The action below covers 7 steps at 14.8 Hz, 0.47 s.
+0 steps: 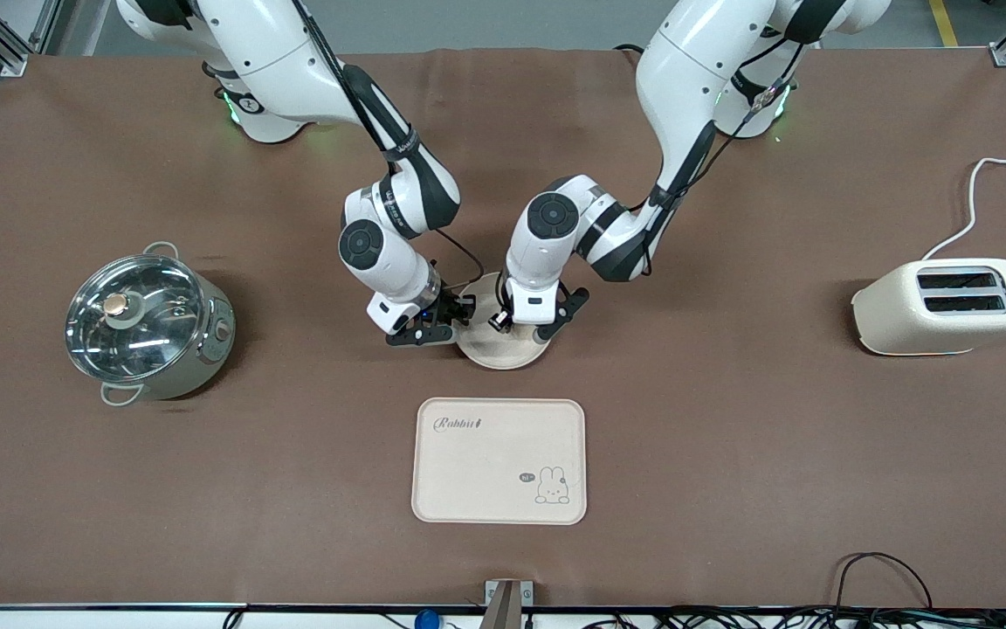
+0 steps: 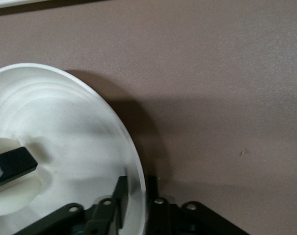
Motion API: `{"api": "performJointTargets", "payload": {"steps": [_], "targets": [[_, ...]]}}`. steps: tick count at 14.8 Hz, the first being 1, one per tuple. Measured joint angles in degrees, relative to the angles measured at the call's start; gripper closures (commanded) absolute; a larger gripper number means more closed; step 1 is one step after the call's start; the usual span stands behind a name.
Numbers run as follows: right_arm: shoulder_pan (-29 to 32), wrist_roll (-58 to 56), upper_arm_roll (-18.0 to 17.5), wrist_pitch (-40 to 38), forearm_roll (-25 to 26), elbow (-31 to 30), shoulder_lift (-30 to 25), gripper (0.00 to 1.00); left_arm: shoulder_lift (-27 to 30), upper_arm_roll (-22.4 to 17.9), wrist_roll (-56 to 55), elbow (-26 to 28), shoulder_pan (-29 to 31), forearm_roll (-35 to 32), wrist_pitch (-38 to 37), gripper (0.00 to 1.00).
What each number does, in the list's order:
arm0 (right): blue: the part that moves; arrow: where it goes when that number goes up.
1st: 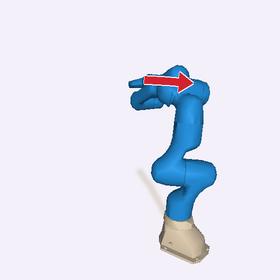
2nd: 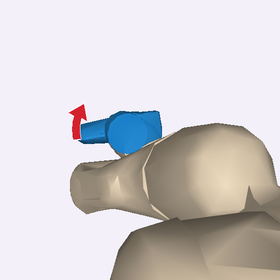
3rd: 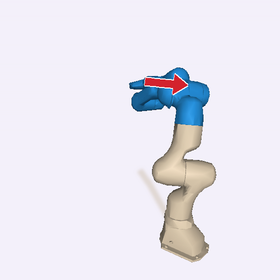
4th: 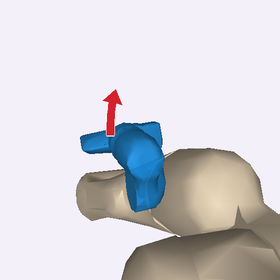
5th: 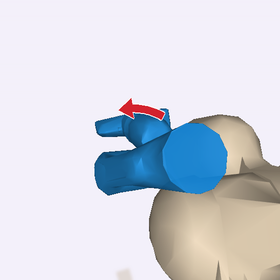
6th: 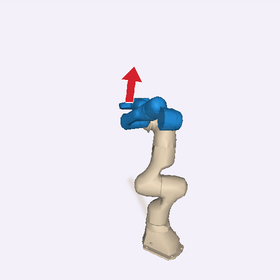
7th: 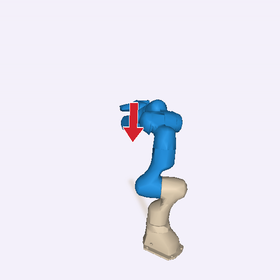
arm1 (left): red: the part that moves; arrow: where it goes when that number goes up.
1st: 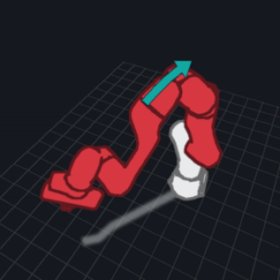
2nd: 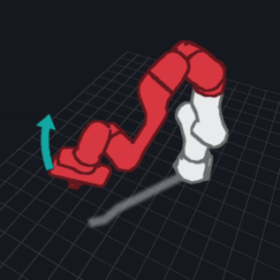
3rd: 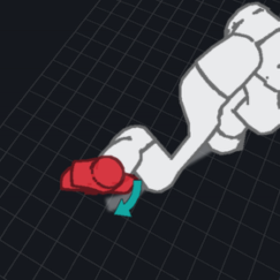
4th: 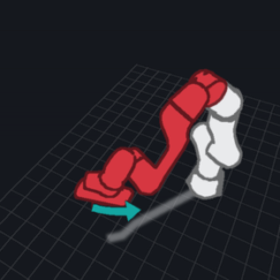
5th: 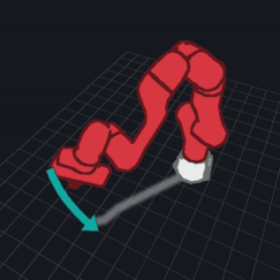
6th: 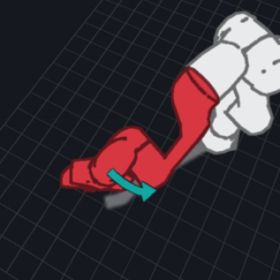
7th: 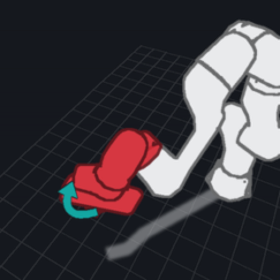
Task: Place bun in plate and plate on tray
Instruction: 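Set the bun on the plate while the right gripper grips the rim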
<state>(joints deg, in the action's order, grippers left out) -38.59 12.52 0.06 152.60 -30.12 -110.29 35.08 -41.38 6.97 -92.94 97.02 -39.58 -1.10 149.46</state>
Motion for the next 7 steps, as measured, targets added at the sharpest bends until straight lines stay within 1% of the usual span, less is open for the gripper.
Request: {"api": "performJointTargets", "payload": {"steps": [2,3,5,7], "targets": [[-0.01,-0.01,-0.03,0.34,-0.09,0.03,0.00,0.88,0.10,-0.11,-0.46,-1.21,0.01,0.00,-0.36,0.00],[-0.04,-0.01,-0.07,0.91,-0.12,0.05,-0.04,0.88,0.41,-0.32,-0.46,-2.26,0.08,0.00,-1.86,0.00],[-0.07,-0.02,-0.09,1.71,-0.12,-0.03,0.13,0.88,1.96,-0.87,-0.29,-5.42,0.75,-0.08,-8.00,0.00],[-0.07,-0.02,-0.08,1.85,-0.12,-0.03,0.13,0.92,3.66,-1.12,0.82,-8.65,2.31,-0.14,-13.59,0.00]]}}
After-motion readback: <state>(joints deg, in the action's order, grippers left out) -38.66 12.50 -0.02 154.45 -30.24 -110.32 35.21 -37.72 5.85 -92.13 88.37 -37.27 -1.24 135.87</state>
